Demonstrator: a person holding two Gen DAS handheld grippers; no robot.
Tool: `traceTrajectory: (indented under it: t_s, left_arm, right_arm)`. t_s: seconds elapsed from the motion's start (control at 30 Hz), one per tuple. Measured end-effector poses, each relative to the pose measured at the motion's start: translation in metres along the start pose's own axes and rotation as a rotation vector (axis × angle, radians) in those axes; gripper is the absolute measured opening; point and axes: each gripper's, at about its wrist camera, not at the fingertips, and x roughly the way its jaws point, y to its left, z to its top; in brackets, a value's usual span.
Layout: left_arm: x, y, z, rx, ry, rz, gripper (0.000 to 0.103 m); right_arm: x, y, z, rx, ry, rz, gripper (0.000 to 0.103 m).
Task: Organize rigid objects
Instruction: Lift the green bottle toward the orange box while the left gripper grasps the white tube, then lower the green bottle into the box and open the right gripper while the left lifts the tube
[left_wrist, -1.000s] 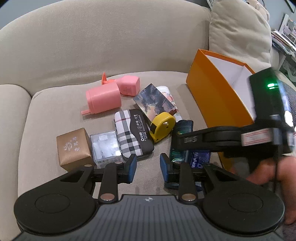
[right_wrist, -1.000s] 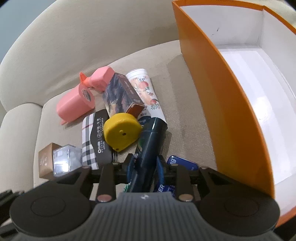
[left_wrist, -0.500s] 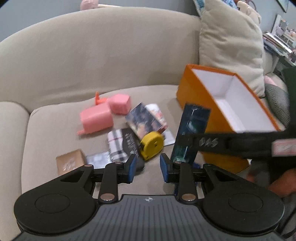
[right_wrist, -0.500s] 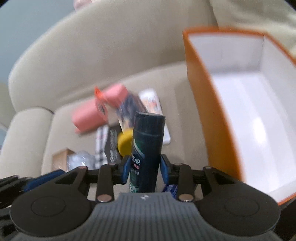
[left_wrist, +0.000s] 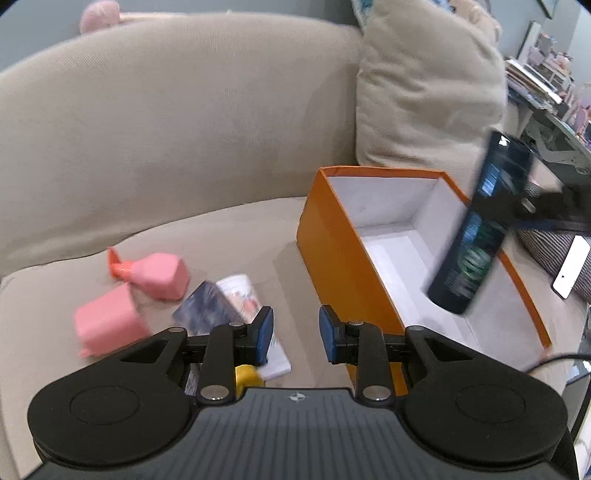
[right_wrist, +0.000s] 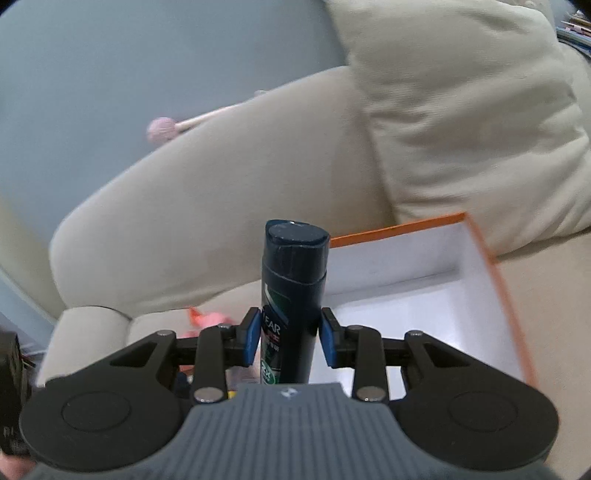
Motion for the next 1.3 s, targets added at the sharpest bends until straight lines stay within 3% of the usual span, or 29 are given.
traceTrajectory:
  t_s: [0.2,0.37,0.5,0.63,0.77,0.93,1.0,1.1,1.13,1.17,1.3]
  left_arm:
    - [0.072,0.019,0.019,-0.064,0.139,0.027,0.034]
    - [0.101,0.02,0.023,-0.086,0.224,0.083,0.039]
    - [0.114,0.022,0.024,-0.11,0.305,0.169,0.038]
    - [0.119,0.013,0.032,-0.069,0.336,0.233,0.047]
    - [0.133,-0.003,0.039,0.028,0.362,0.334,0.065]
    - [0.157,-0.002,0.043,0.068,0.458,0.385,0.066]
    - [0.164,0.006,0.044,0.043,0.492,0.39,0.072]
    - [0.167,0.012,0.046,0.009,0.515,0.374,0.066]
    - [0.167,0.012,0.047,-0.018,0.491,0.391,0.057]
    - [0.166,0.012,0.046,-0.025,0.495,0.379,0.055]
    - [0.16,0.012,0.041,-0.033,0.446,0.371,0.053]
  right_arm:
    - [0.041,-0.04,-0.006,0.005,0.108,-0.046,0.035]
    - [0.07,-0.052,-0.021,0.006,0.16,-0.015,0.035]
    - [0.096,-0.055,-0.024,-0.004,0.206,0.004,0.035]
    - [0.116,-0.06,-0.021,-0.013,0.25,0.038,0.035]
    - [0.134,-0.059,-0.015,-0.026,0.289,0.07,0.035]
    - [0.156,-0.062,-0.009,0.018,0.335,0.092,0.035]
    - [0.159,-0.061,-0.009,0.013,0.333,0.092,0.035]
    - [0.166,-0.059,-0.009,0.014,0.337,0.105,0.035]
    - [0.169,-0.06,-0.009,0.017,0.339,0.111,0.035]
    - [0.174,-0.061,-0.008,0.02,0.341,0.113,0.035]
    - [0.181,-0.063,-0.007,0.022,0.341,0.131,0.035]
